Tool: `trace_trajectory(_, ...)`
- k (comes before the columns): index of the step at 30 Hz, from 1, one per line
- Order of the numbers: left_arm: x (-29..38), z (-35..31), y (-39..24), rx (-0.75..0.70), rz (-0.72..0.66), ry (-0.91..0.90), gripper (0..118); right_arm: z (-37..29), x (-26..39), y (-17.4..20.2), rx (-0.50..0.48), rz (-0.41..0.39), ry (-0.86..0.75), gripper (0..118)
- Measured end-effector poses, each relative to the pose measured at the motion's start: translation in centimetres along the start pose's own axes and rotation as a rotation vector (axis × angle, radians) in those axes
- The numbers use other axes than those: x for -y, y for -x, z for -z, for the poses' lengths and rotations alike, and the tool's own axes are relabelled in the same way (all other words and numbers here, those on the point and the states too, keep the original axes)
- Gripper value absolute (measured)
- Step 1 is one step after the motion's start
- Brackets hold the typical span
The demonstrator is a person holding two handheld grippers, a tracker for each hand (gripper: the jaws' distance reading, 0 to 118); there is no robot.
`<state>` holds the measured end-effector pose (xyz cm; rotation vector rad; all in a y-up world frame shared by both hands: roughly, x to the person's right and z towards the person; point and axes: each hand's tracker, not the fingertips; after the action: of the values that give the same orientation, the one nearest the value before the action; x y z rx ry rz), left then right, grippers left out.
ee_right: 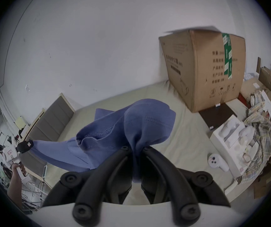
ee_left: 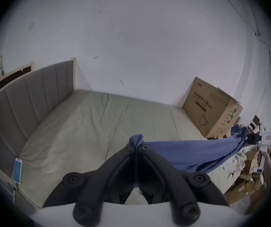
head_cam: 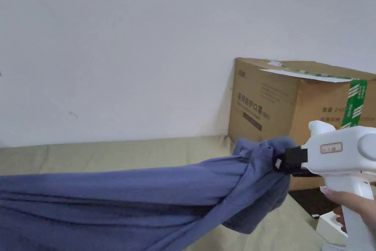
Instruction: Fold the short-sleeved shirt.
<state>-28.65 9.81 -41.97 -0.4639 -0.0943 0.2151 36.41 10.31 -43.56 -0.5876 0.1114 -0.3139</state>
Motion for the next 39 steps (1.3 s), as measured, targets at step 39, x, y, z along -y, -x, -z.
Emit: trace_trajectory(39, 26.1, 12.7, 8.7, -0.095, -0.099, 0.531, 2, 17.4, 22.8, -8.0, 0.026, -0.150, 0.520, 7)
